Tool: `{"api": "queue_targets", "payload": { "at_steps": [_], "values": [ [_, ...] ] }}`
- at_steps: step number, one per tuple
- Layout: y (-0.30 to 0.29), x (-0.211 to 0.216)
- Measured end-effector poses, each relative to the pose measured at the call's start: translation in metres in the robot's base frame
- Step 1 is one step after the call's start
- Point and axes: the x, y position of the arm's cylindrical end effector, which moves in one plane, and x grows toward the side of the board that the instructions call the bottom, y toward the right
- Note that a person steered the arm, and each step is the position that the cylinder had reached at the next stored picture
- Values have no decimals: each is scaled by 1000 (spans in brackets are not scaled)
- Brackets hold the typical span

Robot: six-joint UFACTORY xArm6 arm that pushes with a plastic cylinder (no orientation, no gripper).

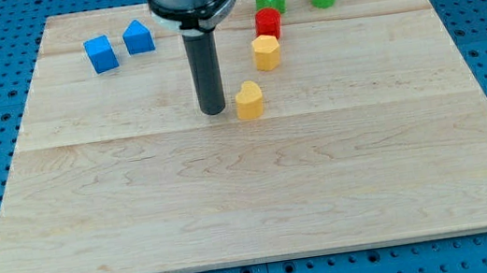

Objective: Move the blue cube vertically to the blue triangle

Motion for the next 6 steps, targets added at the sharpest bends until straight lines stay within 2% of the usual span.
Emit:
{"api": "queue_targets", "payload": {
  "at_steps": [1, 2, 3, 4, 5, 6],
  "values": [
    [9, 8],
    [59, 8],
    [81, 8],
    [13, 12],
    [-47, -34],
    [-148, -52]
  ]
}}
